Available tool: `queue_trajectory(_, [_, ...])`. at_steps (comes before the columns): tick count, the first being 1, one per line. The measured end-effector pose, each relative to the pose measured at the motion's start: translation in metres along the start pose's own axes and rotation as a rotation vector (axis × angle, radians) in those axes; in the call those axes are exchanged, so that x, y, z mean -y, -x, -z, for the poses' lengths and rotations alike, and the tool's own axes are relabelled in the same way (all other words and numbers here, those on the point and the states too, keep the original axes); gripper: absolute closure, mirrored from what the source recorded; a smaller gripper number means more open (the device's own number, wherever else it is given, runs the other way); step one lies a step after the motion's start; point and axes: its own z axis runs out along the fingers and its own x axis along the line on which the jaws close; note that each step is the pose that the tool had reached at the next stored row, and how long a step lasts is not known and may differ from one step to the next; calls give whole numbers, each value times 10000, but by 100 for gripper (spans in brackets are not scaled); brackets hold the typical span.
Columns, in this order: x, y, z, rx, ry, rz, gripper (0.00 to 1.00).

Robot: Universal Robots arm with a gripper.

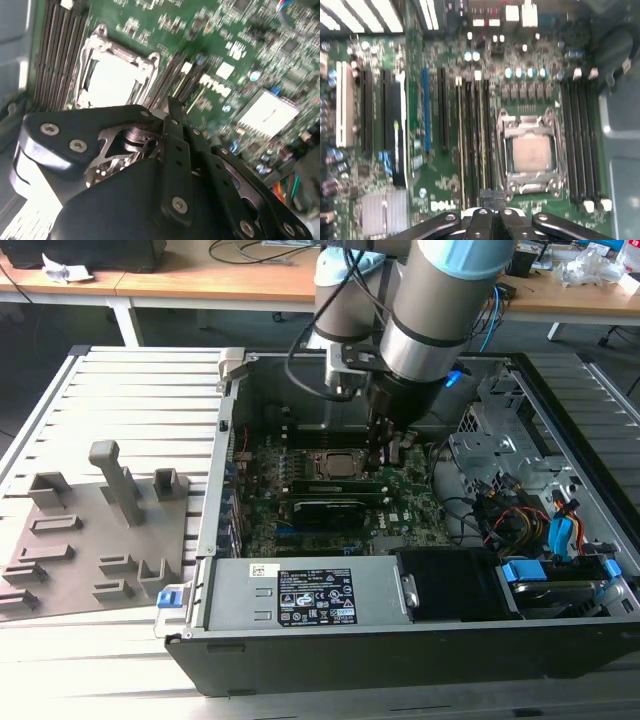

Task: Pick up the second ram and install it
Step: 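Press down the second ram until it locks into place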

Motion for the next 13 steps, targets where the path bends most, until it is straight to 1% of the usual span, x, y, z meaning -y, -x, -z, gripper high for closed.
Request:
queue_trajectory(2, [44, -4, -76, 2, 2, 1, 89])
queue_trajectory(3, [52, -7, -108, 0, 1, 1, 89])
queue_trajectory(4, [57, -11, -164, 1, 1, 0, 89])
queue_trajectory(6, [63, -16, -224, 1, 3, 1, 89])
queue_trajectory(8, [64, -18, -236, -4, 5, 1, 89])
queue_trajectory(10, [65, -19, -244, 7, 3, 2, 89])
queue_trajectory(13, [65, -18, -240, 15, 2, 3, 89])
